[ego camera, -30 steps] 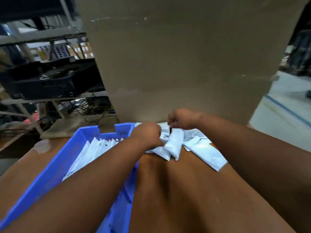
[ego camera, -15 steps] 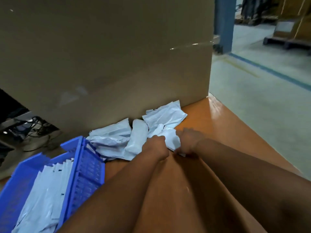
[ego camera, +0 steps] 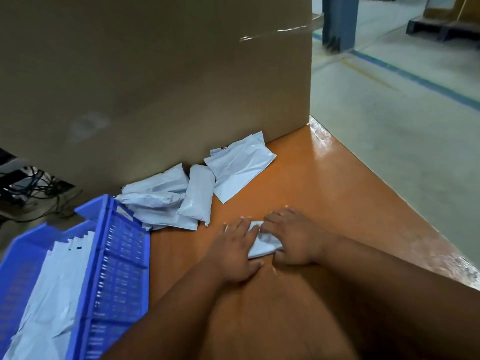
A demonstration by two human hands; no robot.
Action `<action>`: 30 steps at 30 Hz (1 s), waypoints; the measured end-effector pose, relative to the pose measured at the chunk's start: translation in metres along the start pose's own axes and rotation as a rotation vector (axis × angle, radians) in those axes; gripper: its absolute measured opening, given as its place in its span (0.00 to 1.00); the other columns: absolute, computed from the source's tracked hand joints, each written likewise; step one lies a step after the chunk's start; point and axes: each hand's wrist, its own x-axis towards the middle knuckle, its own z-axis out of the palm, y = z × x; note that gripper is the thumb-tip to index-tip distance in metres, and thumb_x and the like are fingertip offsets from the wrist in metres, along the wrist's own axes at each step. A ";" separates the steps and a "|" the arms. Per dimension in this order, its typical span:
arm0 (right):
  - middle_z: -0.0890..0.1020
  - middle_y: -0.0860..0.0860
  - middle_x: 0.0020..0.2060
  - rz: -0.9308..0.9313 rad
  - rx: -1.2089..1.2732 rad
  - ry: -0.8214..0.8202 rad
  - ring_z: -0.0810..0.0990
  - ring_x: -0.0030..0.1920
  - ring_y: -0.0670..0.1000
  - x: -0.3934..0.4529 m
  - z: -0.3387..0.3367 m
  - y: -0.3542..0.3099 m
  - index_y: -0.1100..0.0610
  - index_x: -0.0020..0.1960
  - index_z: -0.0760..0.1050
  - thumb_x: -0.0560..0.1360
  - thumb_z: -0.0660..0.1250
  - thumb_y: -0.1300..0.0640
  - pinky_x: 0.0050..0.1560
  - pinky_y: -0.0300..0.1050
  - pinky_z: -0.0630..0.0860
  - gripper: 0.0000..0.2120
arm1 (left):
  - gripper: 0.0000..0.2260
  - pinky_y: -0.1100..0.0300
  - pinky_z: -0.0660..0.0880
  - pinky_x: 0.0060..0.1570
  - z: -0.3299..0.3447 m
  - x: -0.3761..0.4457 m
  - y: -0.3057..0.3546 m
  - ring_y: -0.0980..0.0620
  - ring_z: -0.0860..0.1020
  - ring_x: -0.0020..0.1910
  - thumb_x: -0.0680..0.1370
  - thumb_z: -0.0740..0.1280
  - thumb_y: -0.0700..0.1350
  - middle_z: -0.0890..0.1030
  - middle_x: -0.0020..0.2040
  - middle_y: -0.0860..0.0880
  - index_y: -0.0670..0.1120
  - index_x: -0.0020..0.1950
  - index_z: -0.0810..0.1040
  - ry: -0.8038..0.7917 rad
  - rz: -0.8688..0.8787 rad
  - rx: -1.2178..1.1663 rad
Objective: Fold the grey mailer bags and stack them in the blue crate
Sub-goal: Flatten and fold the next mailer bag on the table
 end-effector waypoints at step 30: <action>0.52 0.53 0.86 0.146 -0.153 -0.052 0.49 0.85 0.53 -0.083 0.062 -0.091 0.54 0.87 0.49 0.86 0.46 0.43 0.84 0.60 0.48 0.32 | 0.31 0.43 0.55 0.82 0.063 -0.110 0.109 0.45 0.53 0.86 0.83 0.54 0.52 0.58 0.86 0.42 0.40 0.85 0.60 0.264 -0.174 -0.251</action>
